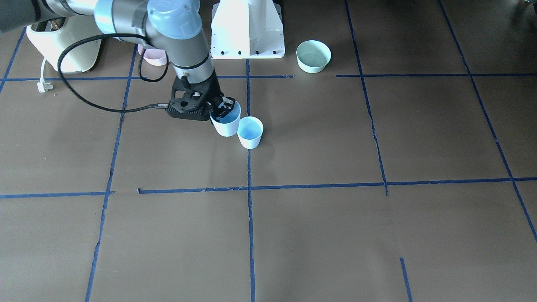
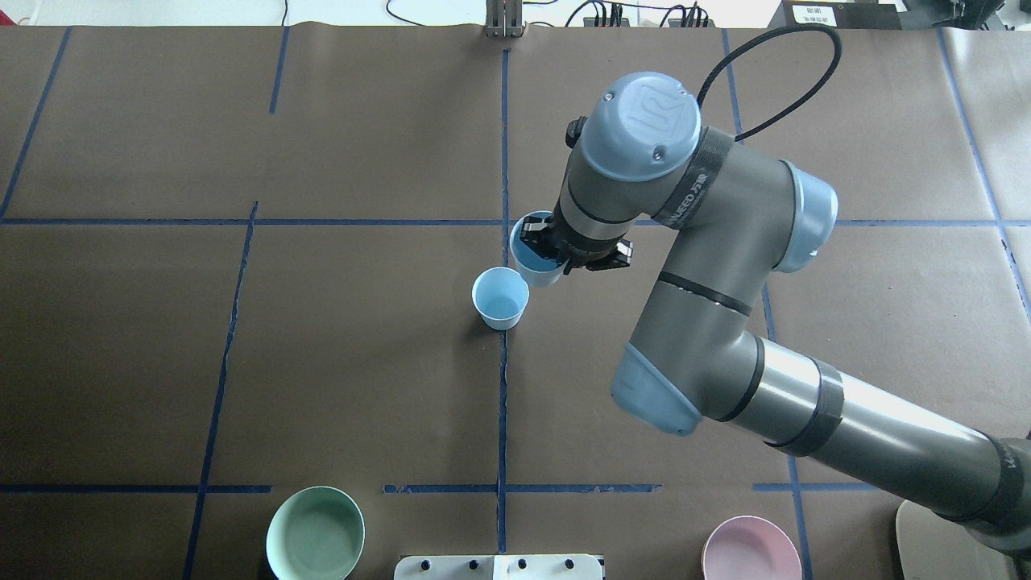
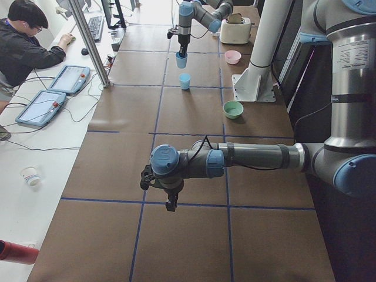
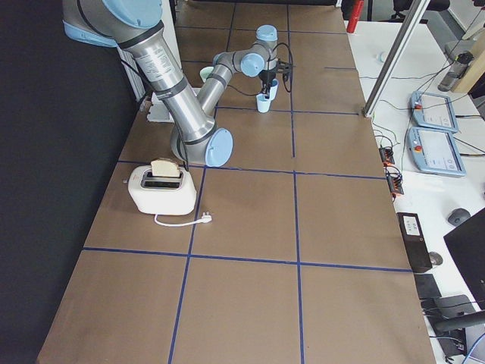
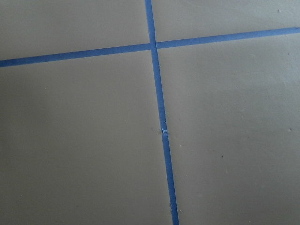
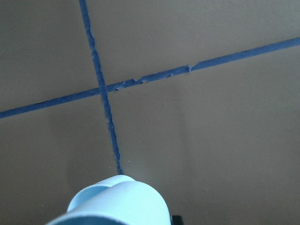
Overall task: Stack blue cups with both arms
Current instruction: 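Carry the held cup with the right gripper above the center cup, then lower the cup into the center cup and open the right gripper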
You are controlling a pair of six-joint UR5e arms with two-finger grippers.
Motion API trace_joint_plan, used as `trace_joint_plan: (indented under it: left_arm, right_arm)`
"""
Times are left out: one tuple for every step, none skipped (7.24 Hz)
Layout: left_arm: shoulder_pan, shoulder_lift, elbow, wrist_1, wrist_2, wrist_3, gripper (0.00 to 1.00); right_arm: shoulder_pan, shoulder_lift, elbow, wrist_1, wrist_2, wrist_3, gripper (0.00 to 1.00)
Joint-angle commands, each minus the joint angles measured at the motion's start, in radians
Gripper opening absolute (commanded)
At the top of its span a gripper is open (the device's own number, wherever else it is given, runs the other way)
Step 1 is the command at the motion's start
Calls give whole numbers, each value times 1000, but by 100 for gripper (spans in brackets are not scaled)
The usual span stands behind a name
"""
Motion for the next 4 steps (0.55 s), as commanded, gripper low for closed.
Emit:
trace_joint_plan:
  left_arm:
    - [0, 2, 2, 0, -5, 2, 100]
    - [0, 2, 2, 0, -5, 2, 100]
    - [0, 3, 2, 0, -11, 0, 100]
    - [0, 3, 2, -1, -13, 0, 100]
  right_arm:
    - [-63, 49, -44, -2, -61, 57, 0]
    - [-63, 51, -48, -1, -63, 59, 0]
    - [-63, 51, -51, 1, -63, 59, 0]
    - [-63, 52, -53, 4, -63, 59, 0]
